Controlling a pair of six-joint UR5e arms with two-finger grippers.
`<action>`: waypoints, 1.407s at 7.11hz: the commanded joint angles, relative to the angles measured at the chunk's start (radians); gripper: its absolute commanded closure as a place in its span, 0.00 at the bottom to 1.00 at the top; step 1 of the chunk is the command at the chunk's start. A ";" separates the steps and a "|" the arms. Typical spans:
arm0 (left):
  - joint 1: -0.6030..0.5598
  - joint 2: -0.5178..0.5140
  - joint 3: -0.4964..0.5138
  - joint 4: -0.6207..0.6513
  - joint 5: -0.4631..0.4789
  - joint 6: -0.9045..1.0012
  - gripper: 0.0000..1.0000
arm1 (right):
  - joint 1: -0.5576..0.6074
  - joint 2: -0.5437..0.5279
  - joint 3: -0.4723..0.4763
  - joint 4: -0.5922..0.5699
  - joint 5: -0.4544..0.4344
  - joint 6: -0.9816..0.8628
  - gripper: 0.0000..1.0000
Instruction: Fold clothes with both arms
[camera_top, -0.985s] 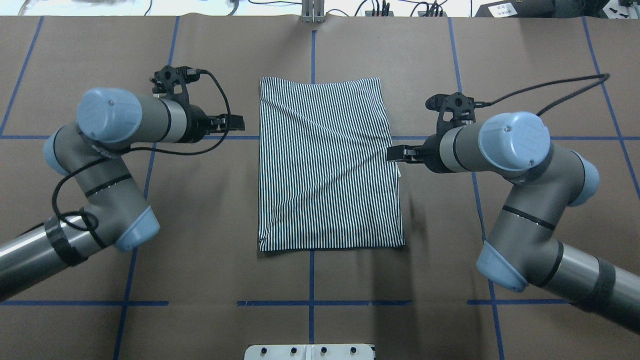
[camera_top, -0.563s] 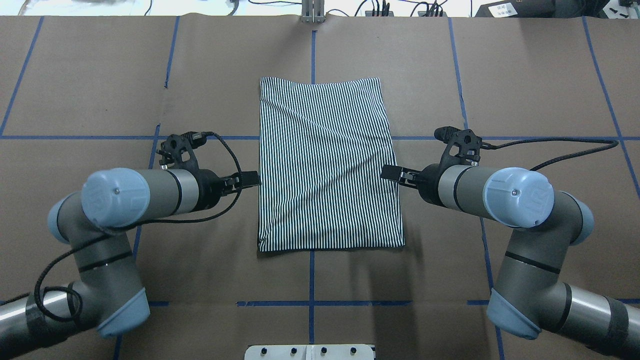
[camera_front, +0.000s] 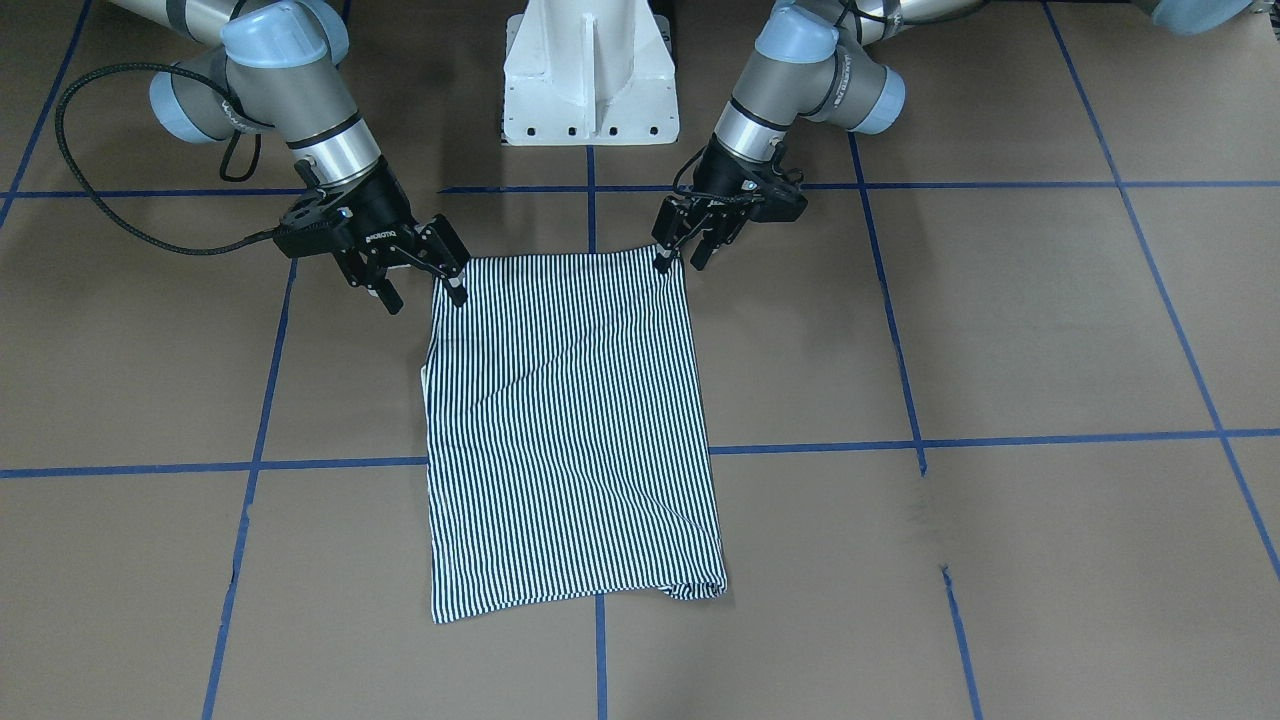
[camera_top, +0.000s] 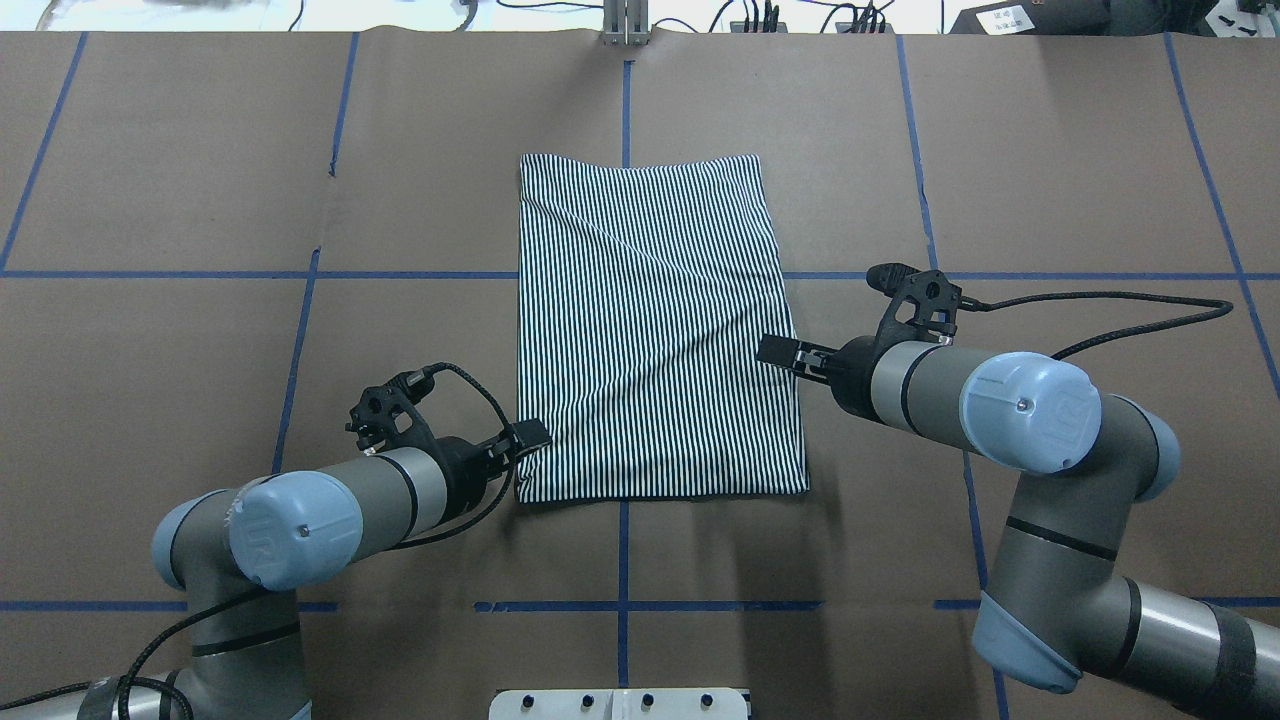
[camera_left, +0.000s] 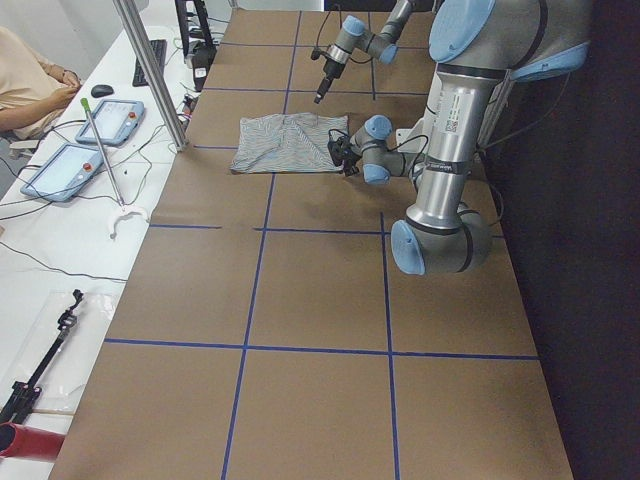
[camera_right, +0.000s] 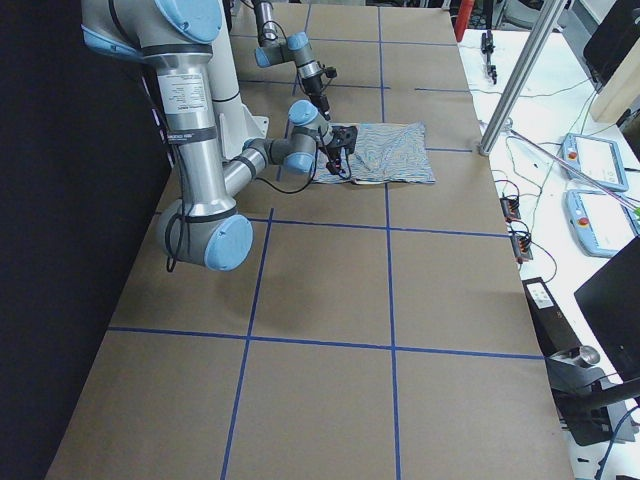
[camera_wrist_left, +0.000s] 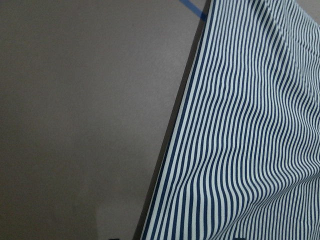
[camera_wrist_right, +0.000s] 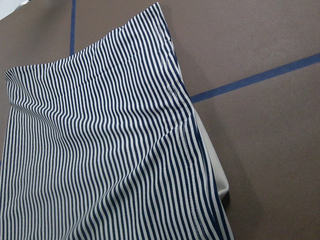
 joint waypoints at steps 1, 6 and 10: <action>0.009 -0.004 0.006 0.000 0.005 -0.011 0.40 | -0.002 -0.002 0.000 0.002 0.000 0.000 0.00; 0.028 -0.031 0.024 0.000 0.005 -0.017 0.41 | 0.000 -0.002 0.000 0.002 0.000 0.000 0.00; 0.028 -0.033 0.020 0.000 0.005 -0.013 1.00 | -0.002 -0.002 0.000 0.002 0.000 0.000 0.00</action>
